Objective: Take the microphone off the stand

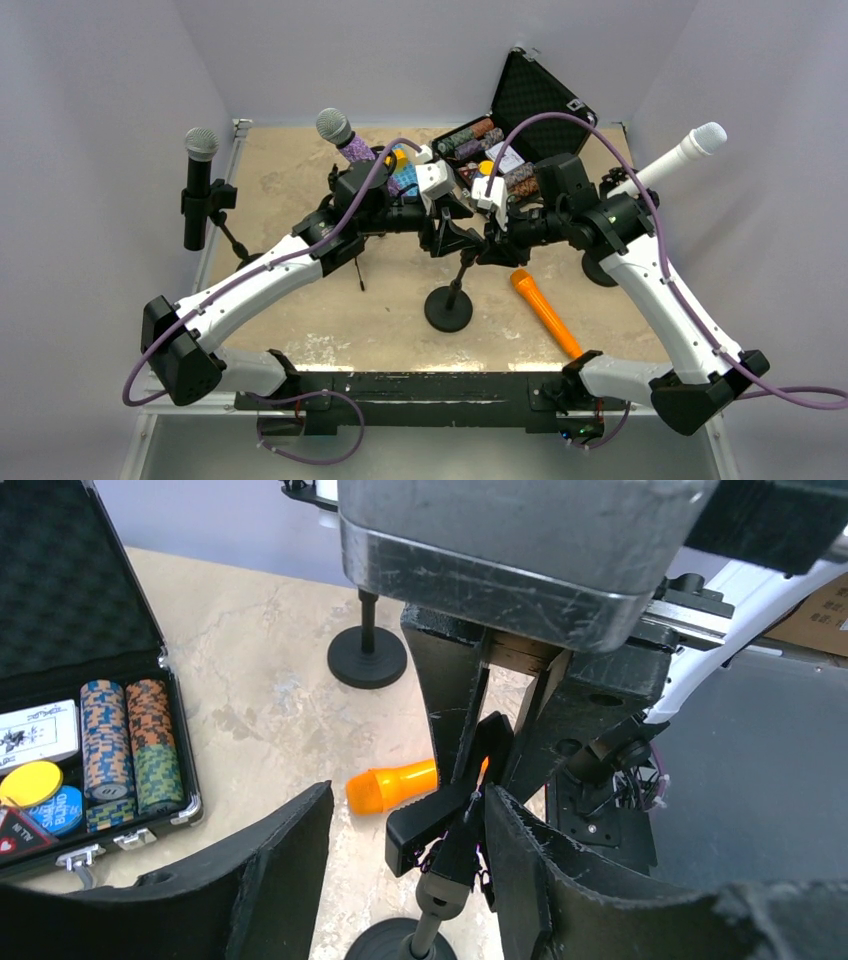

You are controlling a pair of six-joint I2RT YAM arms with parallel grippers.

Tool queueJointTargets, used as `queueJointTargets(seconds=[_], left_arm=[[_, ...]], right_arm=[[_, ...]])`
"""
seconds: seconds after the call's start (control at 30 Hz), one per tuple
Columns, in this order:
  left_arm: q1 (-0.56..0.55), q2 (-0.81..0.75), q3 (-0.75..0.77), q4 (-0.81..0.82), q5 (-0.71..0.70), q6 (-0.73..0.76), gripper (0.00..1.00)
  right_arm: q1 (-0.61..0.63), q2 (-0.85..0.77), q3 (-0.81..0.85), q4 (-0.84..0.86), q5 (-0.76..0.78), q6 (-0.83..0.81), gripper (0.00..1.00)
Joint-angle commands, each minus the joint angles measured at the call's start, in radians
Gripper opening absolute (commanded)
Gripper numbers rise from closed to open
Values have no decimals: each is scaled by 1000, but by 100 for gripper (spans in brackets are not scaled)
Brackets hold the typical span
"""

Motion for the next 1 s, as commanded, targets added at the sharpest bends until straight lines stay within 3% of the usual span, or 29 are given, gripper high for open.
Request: queueJointTargets(seconds=[0.0, 0.2, 0.5, 0.67, 0.97], left_arm=[[4, -1, -77, -37, -4, 59, 59], [5, -36, -169, -27, -2, 119, 53], [4, -57, -323, 112, 54, 95, 52], [4, -45, -351, 156, 56, 50, 52], [4, -39, -384, 127, 57, 56, 53]], right_arm=[[36, 2, 33, 12, 17, -39, 0], [72, 7, 9, -2, 59, -66, 0], [146, 27, 17, -57, 161, -127, 0], [185, 49, 50, -118, 209, -150, 0], [188, 32, -60, -53, 255, -153, 0]])
